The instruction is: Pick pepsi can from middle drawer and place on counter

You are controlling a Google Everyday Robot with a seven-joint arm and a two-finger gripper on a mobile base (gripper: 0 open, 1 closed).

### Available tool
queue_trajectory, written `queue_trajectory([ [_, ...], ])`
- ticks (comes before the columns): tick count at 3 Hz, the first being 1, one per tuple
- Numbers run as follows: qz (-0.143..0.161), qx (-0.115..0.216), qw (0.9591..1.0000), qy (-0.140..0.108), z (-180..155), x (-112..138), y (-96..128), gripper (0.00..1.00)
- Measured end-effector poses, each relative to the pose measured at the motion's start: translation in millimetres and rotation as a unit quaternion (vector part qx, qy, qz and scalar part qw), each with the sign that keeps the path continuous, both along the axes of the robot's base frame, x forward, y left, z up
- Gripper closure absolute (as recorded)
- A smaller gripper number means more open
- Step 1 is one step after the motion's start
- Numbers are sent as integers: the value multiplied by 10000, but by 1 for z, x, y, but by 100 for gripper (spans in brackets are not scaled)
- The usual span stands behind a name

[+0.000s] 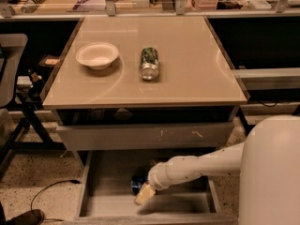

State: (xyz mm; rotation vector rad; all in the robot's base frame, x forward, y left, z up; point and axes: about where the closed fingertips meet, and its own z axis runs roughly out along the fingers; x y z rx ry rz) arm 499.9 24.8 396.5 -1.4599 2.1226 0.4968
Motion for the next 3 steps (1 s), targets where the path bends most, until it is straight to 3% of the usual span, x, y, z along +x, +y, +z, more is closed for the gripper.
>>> queue_trajectory([
  [1,22,67,9998,171,-19,-3,4,0],
  [2,23,67,9998,172,-19,-3,4,0],
  [3,23,67,9998,172,-19,-3,4,18],
])
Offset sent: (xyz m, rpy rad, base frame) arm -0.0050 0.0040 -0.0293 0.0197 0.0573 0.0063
